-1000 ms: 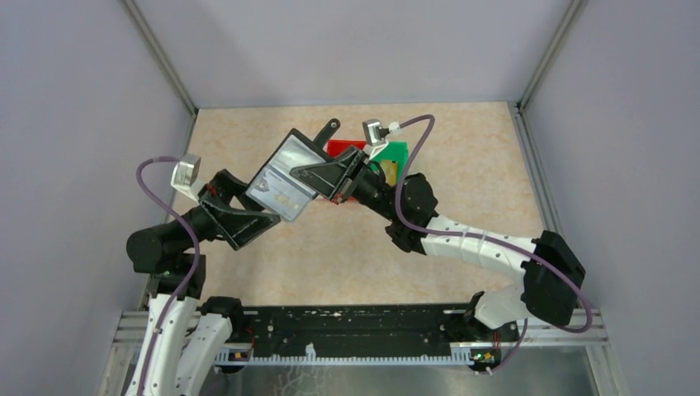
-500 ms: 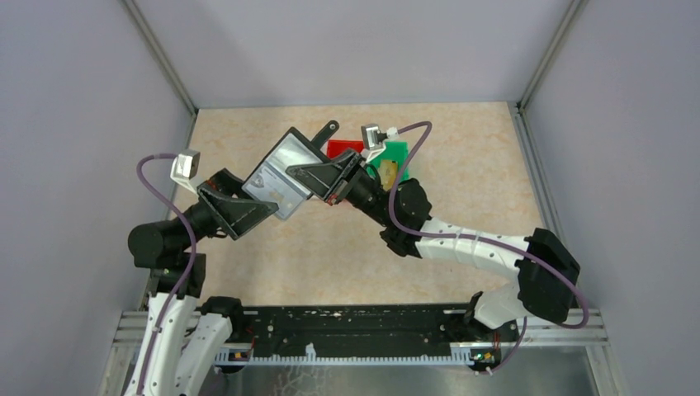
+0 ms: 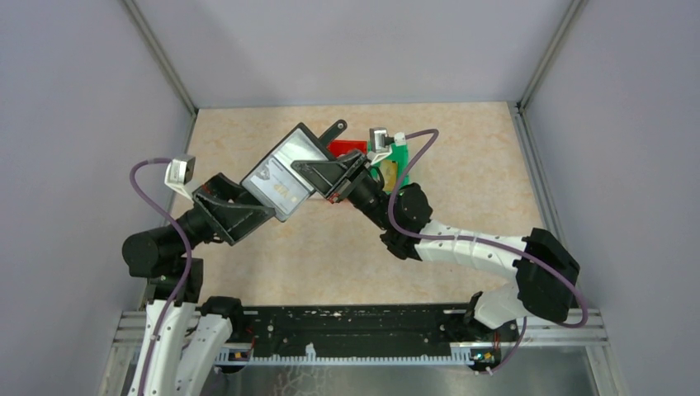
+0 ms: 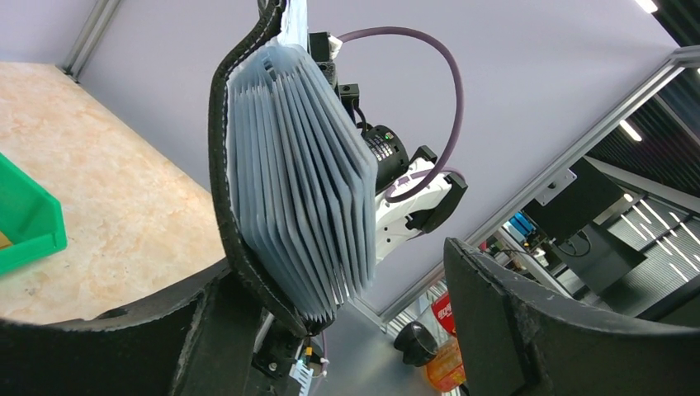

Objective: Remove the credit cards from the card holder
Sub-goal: Open the card holder.

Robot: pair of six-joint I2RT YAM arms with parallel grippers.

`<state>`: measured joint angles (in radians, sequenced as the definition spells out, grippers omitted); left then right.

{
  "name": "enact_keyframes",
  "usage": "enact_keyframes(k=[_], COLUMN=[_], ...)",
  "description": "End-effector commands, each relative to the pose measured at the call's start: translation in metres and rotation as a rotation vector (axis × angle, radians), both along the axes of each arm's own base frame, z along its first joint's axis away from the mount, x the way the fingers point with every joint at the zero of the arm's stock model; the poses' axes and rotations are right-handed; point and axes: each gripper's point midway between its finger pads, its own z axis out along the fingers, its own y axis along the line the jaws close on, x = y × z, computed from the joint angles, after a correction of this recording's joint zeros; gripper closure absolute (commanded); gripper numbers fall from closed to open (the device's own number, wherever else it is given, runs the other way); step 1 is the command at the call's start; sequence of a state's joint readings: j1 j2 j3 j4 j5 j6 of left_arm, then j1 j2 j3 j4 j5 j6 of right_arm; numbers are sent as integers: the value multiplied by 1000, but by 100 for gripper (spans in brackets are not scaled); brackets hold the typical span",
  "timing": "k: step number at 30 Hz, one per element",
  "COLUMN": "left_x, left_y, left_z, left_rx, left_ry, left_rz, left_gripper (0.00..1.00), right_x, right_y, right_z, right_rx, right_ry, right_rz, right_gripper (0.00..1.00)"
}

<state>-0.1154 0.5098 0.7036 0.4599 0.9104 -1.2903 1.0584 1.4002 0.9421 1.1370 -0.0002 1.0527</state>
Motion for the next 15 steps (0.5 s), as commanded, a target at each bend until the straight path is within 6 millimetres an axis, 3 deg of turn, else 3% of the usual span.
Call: enact_keyframes(k=[1, 10, 15], left_x=[-15, 9, 7], left_y=[0, 3, 3], left_z=[12, -4, -4], left_rx=[5, 20, 27], left_ry=[-61, -15, -43], left_rz=[-16, 68, 72], left_gripper=[20, 37, 62], right_x=[-16, -32, -34], right_y=[-30, -24, -25], right_z=[42, 46, 41], right_rx=[142, 134, 129], right_ry=[-72, -124, -116], right_rz=[-13, 33, 34], right_gripper=[100, 100, 100])
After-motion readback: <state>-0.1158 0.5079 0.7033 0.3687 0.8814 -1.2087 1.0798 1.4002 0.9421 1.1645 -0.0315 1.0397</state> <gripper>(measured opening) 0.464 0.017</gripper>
